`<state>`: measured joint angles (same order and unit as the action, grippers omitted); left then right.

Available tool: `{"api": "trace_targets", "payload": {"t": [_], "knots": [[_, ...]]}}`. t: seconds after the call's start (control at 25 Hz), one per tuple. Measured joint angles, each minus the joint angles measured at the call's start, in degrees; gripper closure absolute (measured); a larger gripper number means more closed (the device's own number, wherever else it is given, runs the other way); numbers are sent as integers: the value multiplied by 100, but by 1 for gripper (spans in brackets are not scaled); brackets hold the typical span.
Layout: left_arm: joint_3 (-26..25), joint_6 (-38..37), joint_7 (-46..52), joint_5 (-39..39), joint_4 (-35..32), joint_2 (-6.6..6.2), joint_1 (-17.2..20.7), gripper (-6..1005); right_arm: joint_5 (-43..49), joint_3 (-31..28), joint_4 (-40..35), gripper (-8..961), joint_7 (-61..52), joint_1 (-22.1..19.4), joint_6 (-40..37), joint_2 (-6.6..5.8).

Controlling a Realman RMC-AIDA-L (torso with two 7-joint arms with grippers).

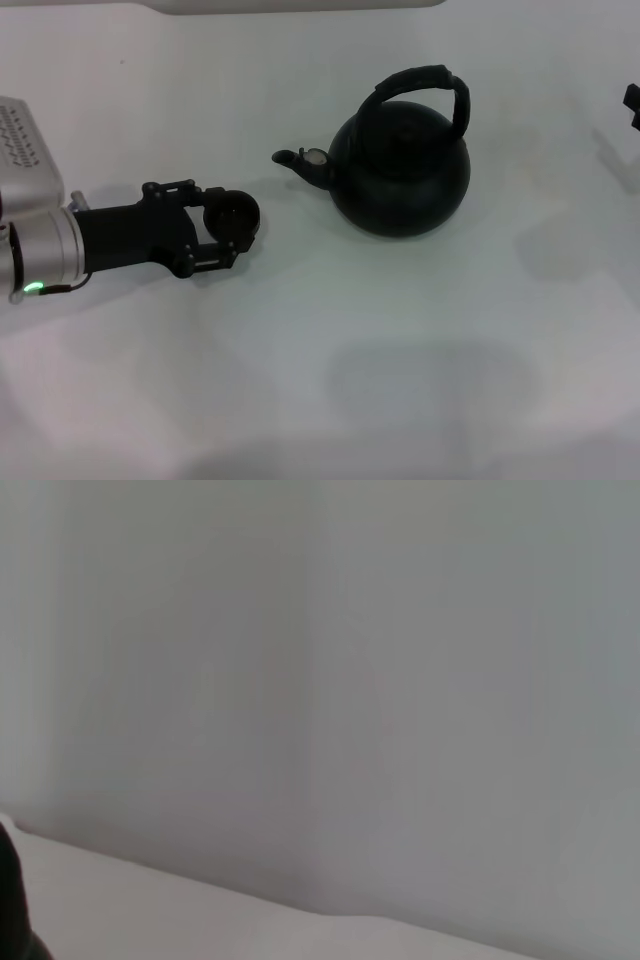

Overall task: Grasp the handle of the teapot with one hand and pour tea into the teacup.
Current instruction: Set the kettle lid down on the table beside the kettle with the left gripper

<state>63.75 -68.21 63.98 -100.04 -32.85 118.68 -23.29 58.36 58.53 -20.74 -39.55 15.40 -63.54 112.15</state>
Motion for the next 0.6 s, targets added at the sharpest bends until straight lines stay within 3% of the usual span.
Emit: {"api": "trace_targets", "payload": {"t": [0.6], "knots": [[36, 81, 0, -31, 114, -2, -22, 297, 0, 0, -8, 319, 0, 15, -1, 8]]}}
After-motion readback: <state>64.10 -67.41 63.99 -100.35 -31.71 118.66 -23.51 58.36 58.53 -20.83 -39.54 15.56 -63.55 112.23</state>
